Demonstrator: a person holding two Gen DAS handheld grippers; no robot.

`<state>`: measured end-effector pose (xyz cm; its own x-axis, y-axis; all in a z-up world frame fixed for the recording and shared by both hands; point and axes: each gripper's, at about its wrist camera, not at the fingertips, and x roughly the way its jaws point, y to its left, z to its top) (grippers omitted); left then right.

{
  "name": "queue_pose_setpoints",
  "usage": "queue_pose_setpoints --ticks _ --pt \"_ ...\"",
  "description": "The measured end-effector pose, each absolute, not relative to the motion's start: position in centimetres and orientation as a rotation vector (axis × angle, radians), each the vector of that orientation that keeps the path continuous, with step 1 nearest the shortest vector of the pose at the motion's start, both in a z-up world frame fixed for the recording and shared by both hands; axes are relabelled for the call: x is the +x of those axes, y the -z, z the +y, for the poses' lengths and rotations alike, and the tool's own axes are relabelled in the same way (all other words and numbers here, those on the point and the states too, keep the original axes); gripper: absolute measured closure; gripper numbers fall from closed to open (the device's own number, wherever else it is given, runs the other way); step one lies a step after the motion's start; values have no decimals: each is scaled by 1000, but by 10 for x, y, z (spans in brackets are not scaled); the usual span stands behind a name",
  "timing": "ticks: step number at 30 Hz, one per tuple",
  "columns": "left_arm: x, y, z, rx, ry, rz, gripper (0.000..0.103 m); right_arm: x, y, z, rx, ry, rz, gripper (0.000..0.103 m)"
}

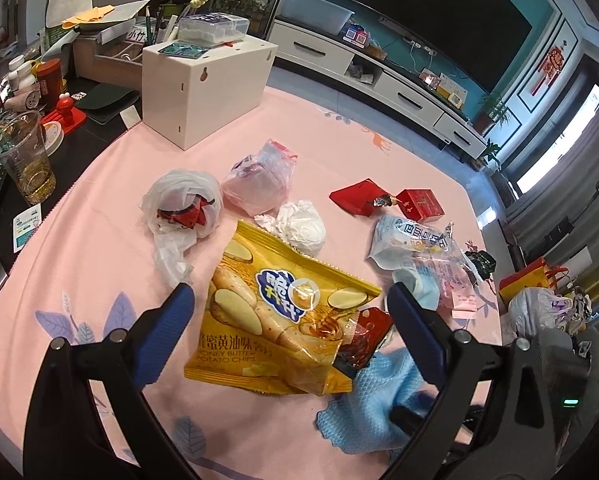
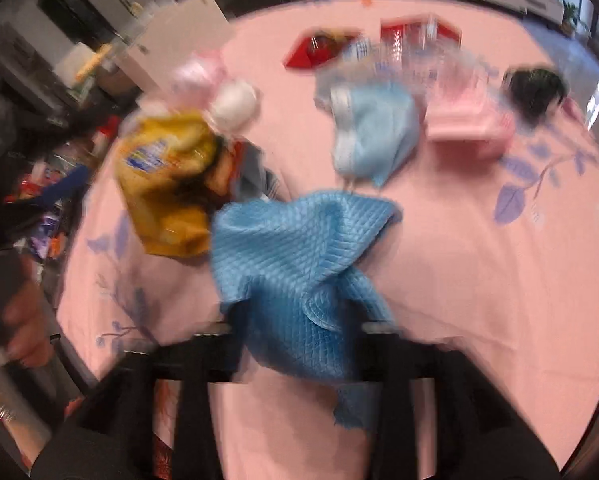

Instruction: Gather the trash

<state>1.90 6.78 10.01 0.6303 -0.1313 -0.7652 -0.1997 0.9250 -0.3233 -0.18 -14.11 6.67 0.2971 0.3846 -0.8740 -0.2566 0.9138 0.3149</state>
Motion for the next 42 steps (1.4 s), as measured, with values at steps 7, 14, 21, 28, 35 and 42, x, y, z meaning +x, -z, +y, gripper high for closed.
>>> queue_pose_setpoints --ticks 7,14,21,28,35,42 --pt "18 -101 73 -394 -48 899 6 -20 -89 -166 161 -289 1109 9" --pt "18 -99 83 -416 -67 911 6 -38 -49 -134 64 -261 1201 9" --pt "21 -92 89 -425 -79 941 6 -26 -29 -118 88 -231 1188 9" --pt "26 -72 83 -447 22 1042 6 -7 -24 -108 19 -159 1115 38" --pt "28 -58 70 -398 78 1106 6 2 -32 -132 101 -199 1135 93" --pt "33 -44 55 -316 47 1145 6 2 -65 -153 170 -191 1036 93"
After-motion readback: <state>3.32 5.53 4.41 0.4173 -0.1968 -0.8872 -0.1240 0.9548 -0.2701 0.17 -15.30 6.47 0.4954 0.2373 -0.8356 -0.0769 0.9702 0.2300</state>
